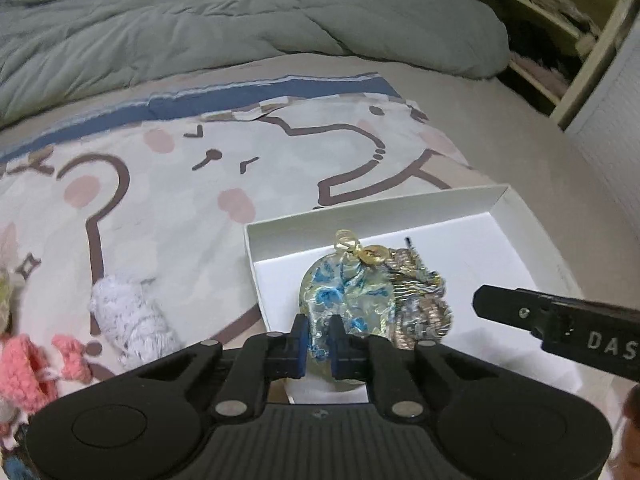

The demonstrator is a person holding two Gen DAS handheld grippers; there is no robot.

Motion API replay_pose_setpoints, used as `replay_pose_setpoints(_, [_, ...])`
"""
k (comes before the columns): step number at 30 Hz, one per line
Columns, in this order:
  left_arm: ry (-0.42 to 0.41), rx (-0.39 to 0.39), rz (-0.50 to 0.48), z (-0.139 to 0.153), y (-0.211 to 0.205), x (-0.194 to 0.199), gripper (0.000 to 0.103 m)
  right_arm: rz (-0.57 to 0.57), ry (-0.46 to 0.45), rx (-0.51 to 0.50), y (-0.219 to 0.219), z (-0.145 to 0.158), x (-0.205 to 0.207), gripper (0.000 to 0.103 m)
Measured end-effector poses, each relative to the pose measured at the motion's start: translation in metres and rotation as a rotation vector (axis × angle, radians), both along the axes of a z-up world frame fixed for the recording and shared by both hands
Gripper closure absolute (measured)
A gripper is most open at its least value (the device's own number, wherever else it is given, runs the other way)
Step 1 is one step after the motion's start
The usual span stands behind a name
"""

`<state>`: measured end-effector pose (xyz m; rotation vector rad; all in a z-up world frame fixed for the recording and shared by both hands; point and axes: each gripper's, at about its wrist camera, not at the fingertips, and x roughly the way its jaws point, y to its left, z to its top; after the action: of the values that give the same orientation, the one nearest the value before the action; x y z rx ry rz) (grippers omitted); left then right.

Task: Organize objects
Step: 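Open both tools to release the pouch and cord in the box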

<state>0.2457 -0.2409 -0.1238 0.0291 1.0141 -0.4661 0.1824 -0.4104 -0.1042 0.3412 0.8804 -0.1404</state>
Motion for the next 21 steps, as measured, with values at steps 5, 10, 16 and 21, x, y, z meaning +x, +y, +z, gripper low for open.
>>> replay_pose_setpoints(5, [-0.004, 0.004, 0.032, 0.002, 0.008, 0.001, 0.082, 0.002, 0.009, 0.004, -0.002, -0.003, -0.002, 0.062])
replay_pose_setpoints(10, [-0.021, 0.009, 0.047, 0.013, 0.017, -0.003, 0.068, 0.006, 0.009, 0.009, -0.002, -0.001, -0.004, 0.062])
replay_pose_setpoints(16, [-0.043, -0.004, 0.055, 0.029, 0.026, -0.015, 0.059, 0.023, -0.006, -0.017, 0.002, 0.008, -0.013, 0.062])
replay_pose_setpoints(21, [-0.056, -0.017, 0.061, 0.042, 0.032, -0.029, 0.051, 0.026, -0.023, -0.041, 0.001, 0.021, -0.025, 0.062])
